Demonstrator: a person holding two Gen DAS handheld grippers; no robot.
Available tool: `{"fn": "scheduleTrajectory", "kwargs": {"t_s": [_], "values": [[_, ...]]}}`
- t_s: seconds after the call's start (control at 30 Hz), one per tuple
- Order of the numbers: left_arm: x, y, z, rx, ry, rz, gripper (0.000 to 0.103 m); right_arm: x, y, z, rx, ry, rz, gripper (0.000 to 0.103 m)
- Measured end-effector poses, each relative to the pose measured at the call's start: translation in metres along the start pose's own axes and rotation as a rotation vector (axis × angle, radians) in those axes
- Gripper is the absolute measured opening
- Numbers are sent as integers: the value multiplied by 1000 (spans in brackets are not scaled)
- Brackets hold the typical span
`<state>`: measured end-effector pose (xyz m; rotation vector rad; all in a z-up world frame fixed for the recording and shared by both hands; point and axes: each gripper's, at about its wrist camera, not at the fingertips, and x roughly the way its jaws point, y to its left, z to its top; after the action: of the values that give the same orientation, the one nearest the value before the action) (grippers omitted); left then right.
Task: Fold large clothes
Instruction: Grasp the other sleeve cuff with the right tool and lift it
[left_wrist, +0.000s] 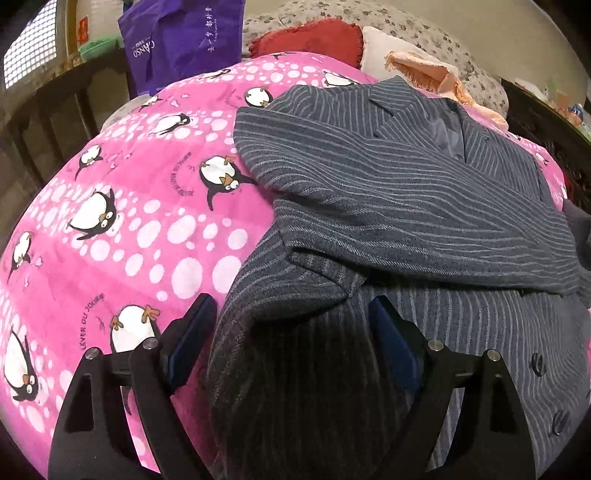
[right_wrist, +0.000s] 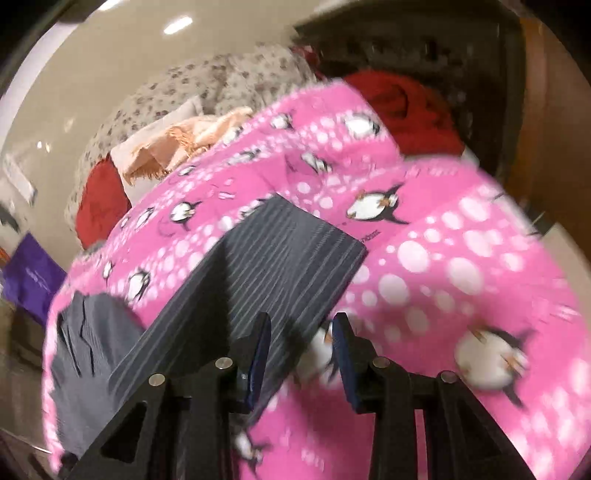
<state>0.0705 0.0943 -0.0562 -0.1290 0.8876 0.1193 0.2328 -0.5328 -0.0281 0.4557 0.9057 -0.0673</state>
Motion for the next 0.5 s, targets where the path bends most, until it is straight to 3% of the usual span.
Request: {"fn": "scheduleTrajectory", "kwargs": {"t_s": [0.07,0.23,0.27,0.3,0.33,0.5], "values": [[0,2,0,-5,0,-1,86,17,-2,6,-4,2,15,33],[1,3,1,-9,2,3,87,27,-10,16,27,-92,95,31],[1,3,1,-9,2,4,87,29,-13,18,44,-99,104,29],[1,3,2,-7,3,5,87,35,-14,20,54,-97,113,15],[2,3,2,-6,3,6,87,32,-14,21,50,-96,105,7],[2,3,2,-7,3,5,87,-25,-7,25,-16,-192,70,5]]}}
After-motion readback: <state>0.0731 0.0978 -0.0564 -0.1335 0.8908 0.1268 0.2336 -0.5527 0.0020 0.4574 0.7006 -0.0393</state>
